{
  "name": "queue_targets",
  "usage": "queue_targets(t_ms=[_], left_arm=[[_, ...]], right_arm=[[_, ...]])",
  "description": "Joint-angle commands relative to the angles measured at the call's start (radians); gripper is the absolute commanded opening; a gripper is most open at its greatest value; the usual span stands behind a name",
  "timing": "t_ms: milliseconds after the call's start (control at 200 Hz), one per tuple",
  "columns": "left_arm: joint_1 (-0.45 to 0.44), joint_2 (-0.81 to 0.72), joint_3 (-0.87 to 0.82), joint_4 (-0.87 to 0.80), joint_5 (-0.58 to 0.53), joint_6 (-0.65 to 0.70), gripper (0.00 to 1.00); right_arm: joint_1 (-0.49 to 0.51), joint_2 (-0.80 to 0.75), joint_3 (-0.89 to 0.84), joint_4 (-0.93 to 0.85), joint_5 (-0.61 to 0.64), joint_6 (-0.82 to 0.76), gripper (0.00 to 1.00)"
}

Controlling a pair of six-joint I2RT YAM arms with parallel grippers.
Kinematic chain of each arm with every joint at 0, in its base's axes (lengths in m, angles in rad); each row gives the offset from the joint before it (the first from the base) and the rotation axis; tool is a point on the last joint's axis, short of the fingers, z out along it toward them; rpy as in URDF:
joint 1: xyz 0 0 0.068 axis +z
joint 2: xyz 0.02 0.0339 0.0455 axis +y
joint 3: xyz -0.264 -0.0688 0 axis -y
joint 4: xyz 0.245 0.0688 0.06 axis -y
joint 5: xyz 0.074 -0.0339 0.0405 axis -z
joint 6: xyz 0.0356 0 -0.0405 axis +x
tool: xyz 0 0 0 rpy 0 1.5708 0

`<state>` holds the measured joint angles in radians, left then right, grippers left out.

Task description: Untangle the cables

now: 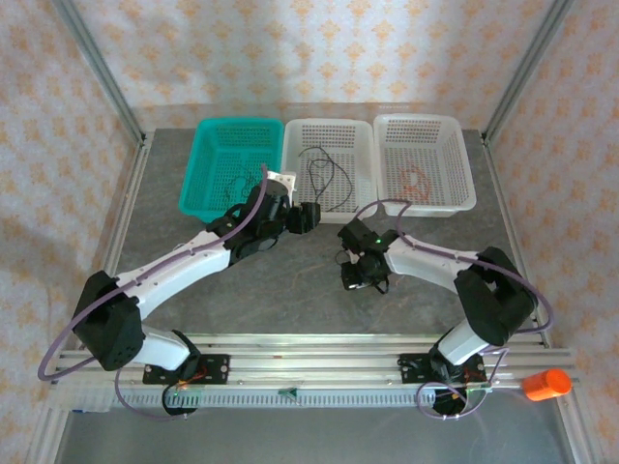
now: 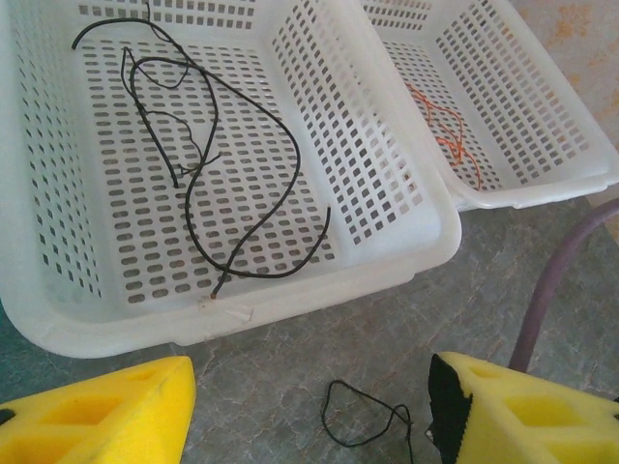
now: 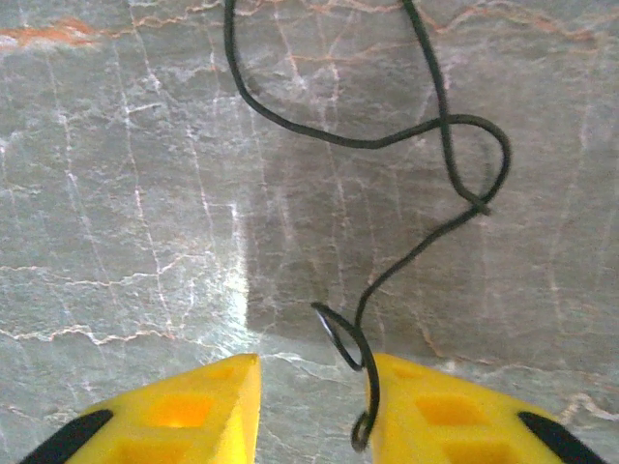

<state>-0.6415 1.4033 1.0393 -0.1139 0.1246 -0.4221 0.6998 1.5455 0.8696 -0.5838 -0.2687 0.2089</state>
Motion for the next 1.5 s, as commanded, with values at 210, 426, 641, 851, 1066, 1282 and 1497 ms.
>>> queue_targets(t_ms=[210,426,641,851,1066,1282,1497], left_arm=[[-0.004,0.014,0.023,0.037,0.011,-0.009,0.67],[-0.004,-0.004,0.017,0.040,-0.022,-0.018,0.67],[0.000,-0.065,0.012,0.015,-0.137,0.003,0.90],[0.001,-0.145,-0.072,0.120,-0.137,0.070,0.95],[0.000,-0.228,-0.206,0.307,-0.022,0.242,0.92],[0.000,-0.249,-0.266,0.423,0.099,0.287,0.89],[0.000,-0.178,-0.216,0.472,0.258,0.276,0.83]], right_arm=[[0.007,-0.040,0.053,-0.038,0.058,0.022,0.18],[0.007,-0.054,0.069,-0.022,0.074,0.035,0.01],[0.007,-0.180,0.096,-0.014,0.137,0.047,0.00],[0.005,-0.287,0.138,-0.008,0.180,0.033,0.00],[0.004,-0.340,0.312,-0.118,0.325,0.019,0.00],[0.003,-0.360,0.461,-0.138,0.370,0.003,0.00],[0.000,-0.349,0.610,-0.171,0.356,-0.012,0.00]])
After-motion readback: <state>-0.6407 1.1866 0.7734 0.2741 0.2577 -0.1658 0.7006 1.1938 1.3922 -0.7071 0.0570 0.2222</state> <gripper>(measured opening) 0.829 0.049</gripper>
